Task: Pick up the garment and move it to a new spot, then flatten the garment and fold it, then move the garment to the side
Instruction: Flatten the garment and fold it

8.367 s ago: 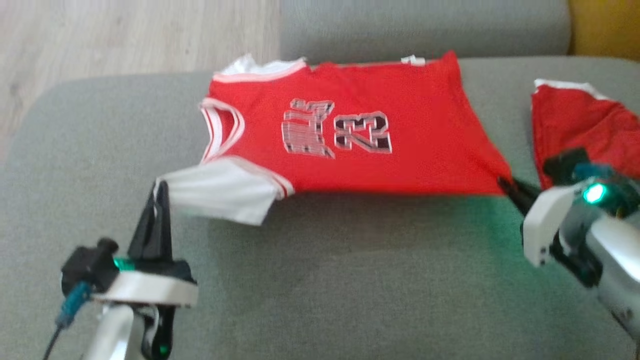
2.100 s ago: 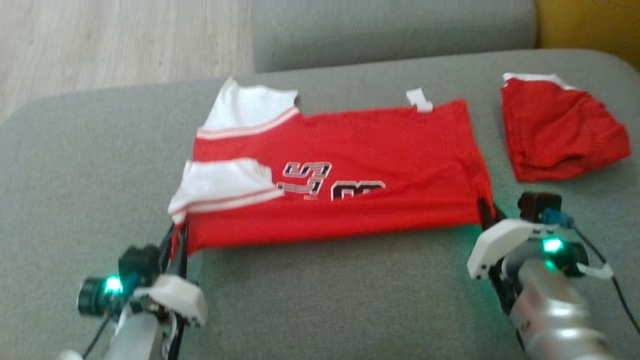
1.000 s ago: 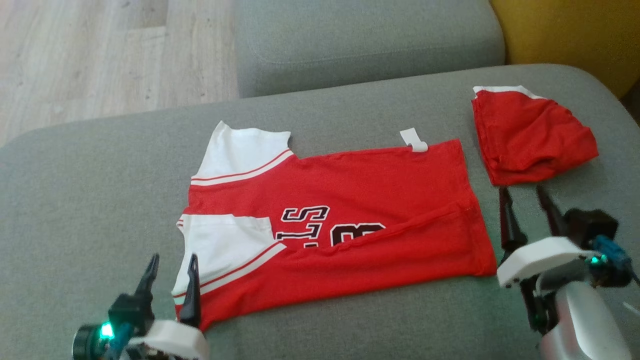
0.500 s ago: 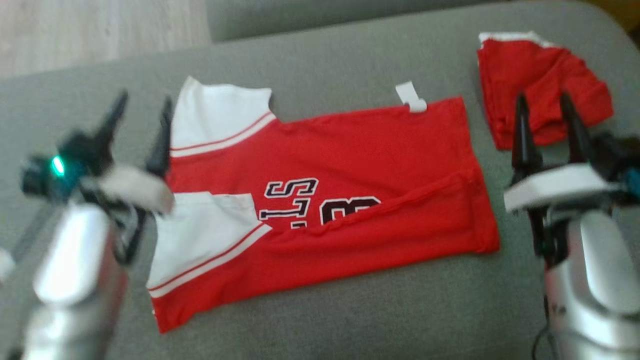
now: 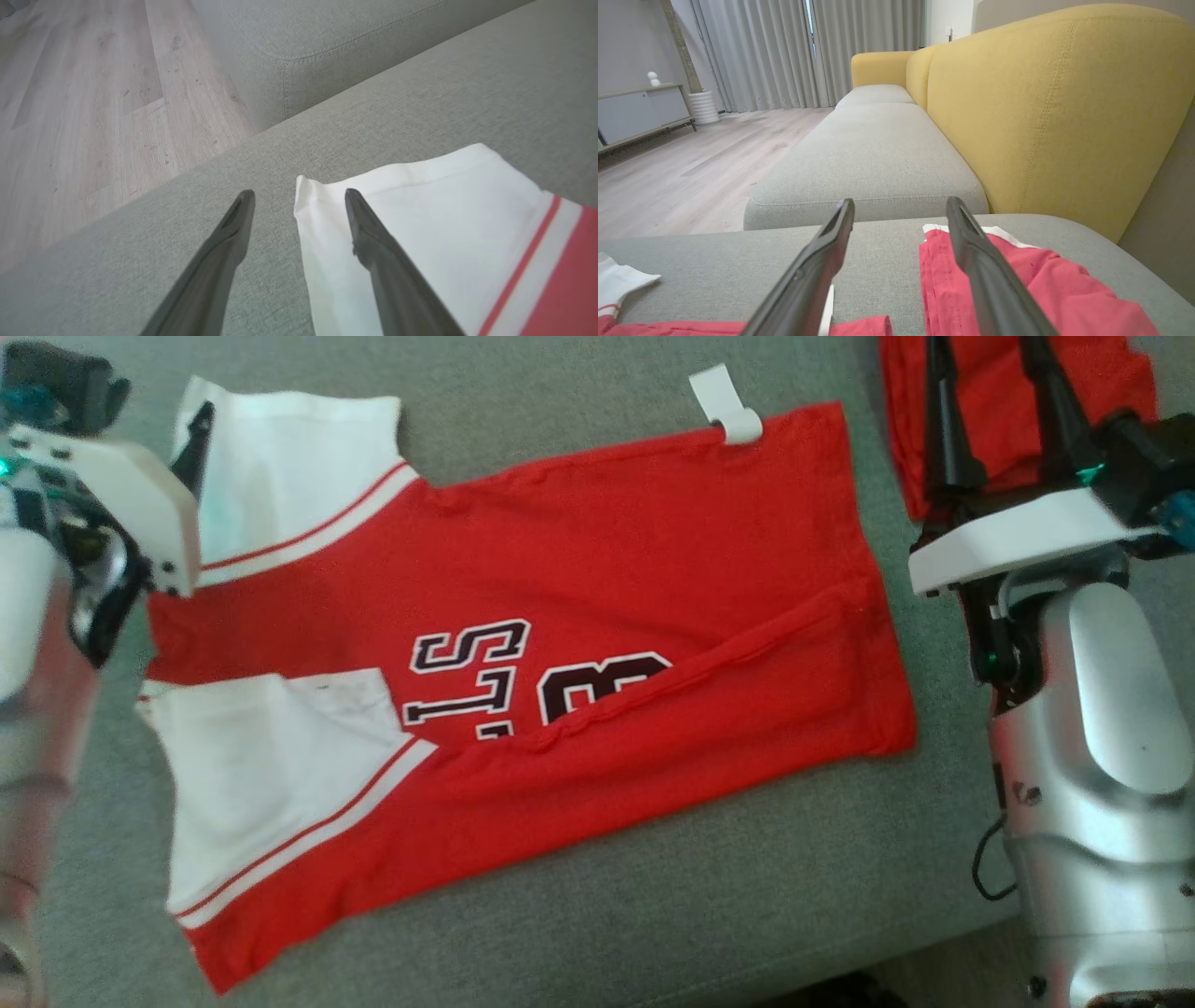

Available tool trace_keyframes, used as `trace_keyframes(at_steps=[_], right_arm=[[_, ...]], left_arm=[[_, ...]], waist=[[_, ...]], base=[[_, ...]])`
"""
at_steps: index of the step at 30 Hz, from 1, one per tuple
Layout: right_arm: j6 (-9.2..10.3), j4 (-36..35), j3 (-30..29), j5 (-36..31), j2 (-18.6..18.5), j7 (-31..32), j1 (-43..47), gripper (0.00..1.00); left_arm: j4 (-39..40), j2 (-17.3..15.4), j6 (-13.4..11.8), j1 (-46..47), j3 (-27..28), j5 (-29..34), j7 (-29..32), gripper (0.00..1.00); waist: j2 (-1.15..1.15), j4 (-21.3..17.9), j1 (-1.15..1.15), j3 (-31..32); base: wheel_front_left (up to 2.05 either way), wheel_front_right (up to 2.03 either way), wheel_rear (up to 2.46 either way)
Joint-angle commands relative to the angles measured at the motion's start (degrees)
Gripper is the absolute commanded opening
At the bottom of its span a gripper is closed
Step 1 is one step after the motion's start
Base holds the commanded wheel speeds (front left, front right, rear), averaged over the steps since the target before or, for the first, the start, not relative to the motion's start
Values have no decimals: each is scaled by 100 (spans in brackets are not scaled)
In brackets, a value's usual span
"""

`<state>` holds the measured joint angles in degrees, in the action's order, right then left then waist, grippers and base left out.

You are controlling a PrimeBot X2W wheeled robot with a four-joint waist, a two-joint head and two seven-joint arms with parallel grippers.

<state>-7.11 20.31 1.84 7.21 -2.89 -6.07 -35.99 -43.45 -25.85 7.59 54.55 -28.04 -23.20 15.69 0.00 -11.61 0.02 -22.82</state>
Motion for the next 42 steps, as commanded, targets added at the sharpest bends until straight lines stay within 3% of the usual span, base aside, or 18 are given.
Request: trace_keyframes(at_steps=[1, 7, 16, 17, 18, 23, 32, 42], right_arm=[[-37, -167, 127, 44, 1, -46, -141, 100], [-37, -59, 244, 95, 1, -129, -252, 100], [-37, 88, 162, 9, 1, -167, -311, 100], [-37, 97, 151, -8, 1, -164, -322, 100], [-37, 103, 124, -42, 1, -149, -349, 100], [-37, 124, 25, -175, -23, -83, -411, 100], [-37, 396, 220, -23, -465, 379, -480, 100], [-37, 1373, 529, 470, -1127, 1086, -524, 100]], left_arm=[[116, -343, -12, 301, 138, -44, 7, 100], [-254, -552, -11, 677, -298, -432, 60, 100], [-620, -579, -11, 874, -859, -1125, 405, 100], [-631, -557, -10, 862, -925, -1250, 518, 82], [-602, -520, -10, 844, -988, -1534, 656, 0], [-549, -522, -10, 950, -1046, -1726, 178, 0], [-365, -128, -36, 934, -1012, -1601, -1568, 0], [460, 46, -27, 417, -1327, -1512, -1944, 0]], waist=[[0, -151, -2, -184], [0, -269, -2, -375], [0, -317, -2, -471], [0, -314, -2, -474], [0, -299, -2, -473], [0, -154, -2, -404], [0, 490, -2, 68], [0, 1215, -2, 388]], base=[[0, 0, 0], [0, 0, 0], [0, 0, 0], [0, 0, 0], [0, 0, 0], [0, 0, 0], [0, 0, 0], [0, 0, 0]])
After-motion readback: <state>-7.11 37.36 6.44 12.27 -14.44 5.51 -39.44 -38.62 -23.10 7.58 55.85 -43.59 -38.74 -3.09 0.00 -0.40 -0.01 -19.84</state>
